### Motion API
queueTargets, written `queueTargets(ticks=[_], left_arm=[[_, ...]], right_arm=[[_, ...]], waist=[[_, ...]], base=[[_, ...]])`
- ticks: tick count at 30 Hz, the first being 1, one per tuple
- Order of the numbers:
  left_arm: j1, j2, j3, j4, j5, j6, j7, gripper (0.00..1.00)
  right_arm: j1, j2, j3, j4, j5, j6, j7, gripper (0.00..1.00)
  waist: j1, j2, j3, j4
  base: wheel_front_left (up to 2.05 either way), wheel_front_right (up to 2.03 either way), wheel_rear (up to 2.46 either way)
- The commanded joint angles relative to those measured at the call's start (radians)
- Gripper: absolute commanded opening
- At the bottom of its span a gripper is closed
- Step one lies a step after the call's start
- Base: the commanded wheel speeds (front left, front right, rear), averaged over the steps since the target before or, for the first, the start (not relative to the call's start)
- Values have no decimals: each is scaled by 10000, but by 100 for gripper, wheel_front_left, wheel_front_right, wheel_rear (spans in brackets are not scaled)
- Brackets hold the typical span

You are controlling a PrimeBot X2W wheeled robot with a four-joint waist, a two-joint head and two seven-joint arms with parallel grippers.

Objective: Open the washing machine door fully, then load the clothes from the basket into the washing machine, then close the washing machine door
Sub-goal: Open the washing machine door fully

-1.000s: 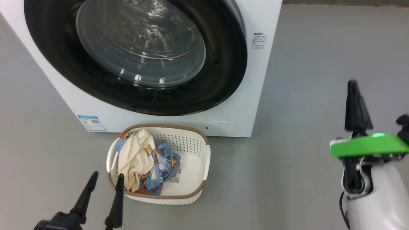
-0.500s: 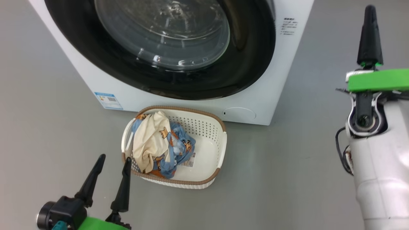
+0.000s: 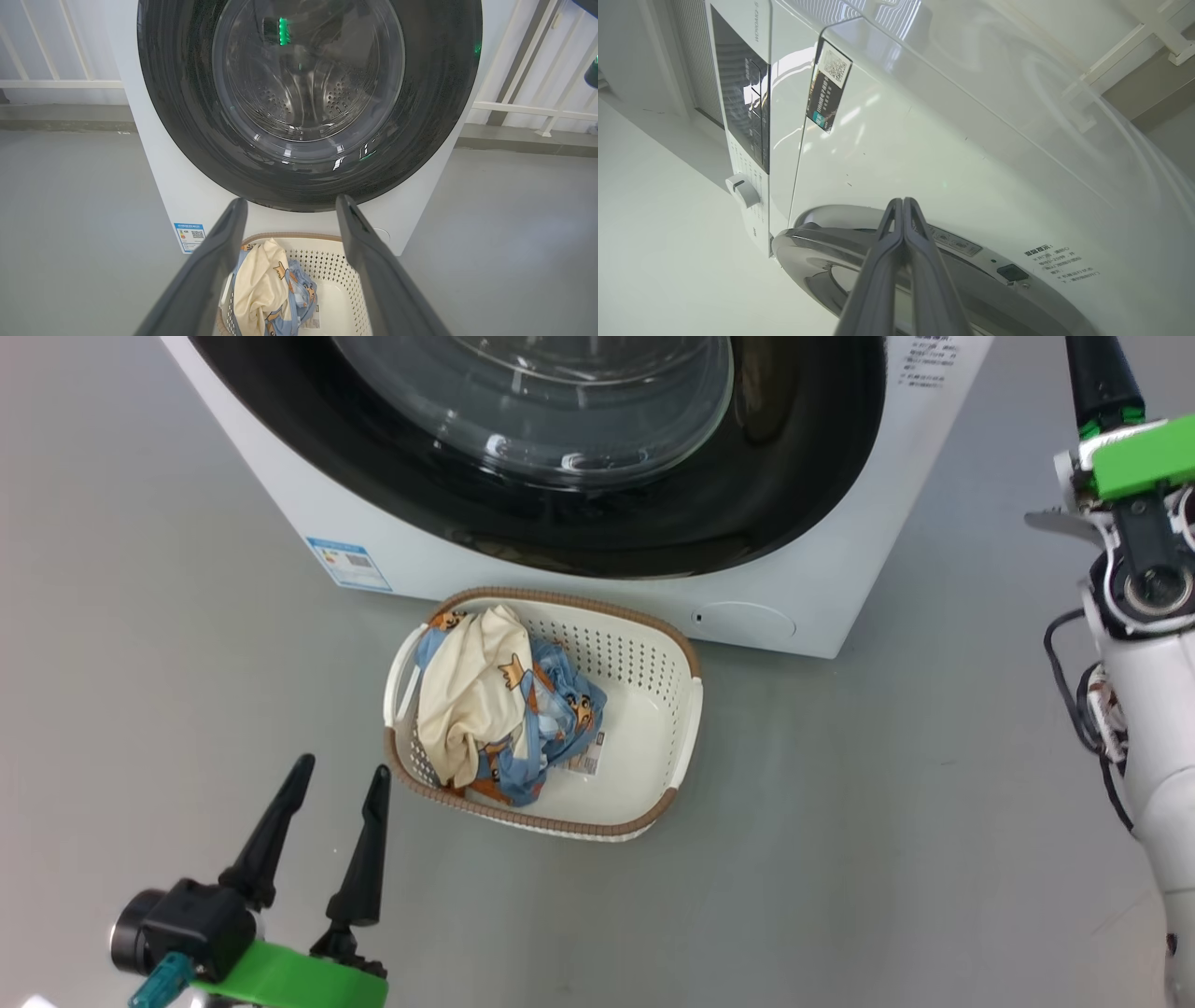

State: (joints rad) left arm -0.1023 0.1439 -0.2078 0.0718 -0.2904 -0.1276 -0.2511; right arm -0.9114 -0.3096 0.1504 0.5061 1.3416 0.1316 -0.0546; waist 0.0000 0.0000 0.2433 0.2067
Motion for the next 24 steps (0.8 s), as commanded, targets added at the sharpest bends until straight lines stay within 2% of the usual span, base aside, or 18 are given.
queueTargets(ticks=[1, 5, 18, 24], left_arm=[[-440, 241, 297, -243, -78, -31, -107, 100], [-538, 248, 243, -255, -114, -31, -107, 100], [-1036, 334, 2, -398, -309, -31, -107, 100], [-1224, 338, -69, -475, -368, -31, -107, 100]], right_arm=[[-450, 26, 246, -155, 386, -9, 222, 0], [-776, -114, 538, 22, 518, -9, 374, 0], [-1899, -446, 1124, 973, 1822, -9, 2498, 0], [-2476, -534, 1313, 1689, 1937, -9, 3211, 0]], waist=[[0, 0, 237, 95], [0, 0, 405, 120], [0, 0, 1137, 364], [0, 0, 1393, 443]], base=[[0, 0, 0], [0, 0, 0], [0, 0, 0], [0, 0, 0]])
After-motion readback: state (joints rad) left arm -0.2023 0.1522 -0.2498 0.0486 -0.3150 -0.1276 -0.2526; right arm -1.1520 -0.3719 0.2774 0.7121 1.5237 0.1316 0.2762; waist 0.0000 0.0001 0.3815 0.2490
